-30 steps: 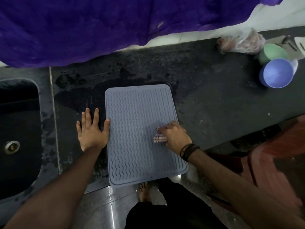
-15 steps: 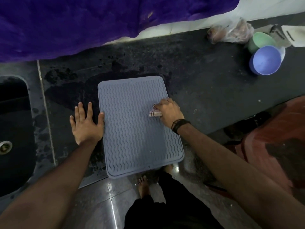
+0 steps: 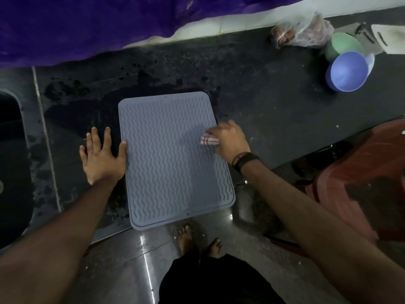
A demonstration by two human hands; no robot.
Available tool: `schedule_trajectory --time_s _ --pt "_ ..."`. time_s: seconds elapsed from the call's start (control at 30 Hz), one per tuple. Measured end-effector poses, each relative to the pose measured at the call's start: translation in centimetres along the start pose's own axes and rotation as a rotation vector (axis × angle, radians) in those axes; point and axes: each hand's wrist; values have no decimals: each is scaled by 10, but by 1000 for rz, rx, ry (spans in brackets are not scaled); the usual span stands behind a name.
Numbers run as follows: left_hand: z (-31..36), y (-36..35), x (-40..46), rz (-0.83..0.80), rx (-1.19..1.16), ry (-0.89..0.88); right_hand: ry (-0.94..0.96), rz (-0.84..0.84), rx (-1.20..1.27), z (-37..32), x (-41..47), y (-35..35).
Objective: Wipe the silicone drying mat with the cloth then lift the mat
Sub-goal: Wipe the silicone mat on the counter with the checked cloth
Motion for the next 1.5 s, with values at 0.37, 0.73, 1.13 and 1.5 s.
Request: schedule_trajectory --time_s 0.37,0.73,1.13,1.5 --pt "2 1 0 -6 43 14 61 -58 -75 2 -97 -19" --pt "3 5 0 -10 40 9 -53 69 -28 20 -129 -14" --pt "2 3 -2 20 14 -10 -10 -1 -26 23 -188 -35" --pt "6 5 -2 6 60 25 -1 30 -14 11 -98 -26"
Point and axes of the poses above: each hand's wrist, its own x-axis towards the middle knuckle, its own y-axis out of the back of the hand, z = x × y, and after that the axes turned 11 degrees about x, right-handed
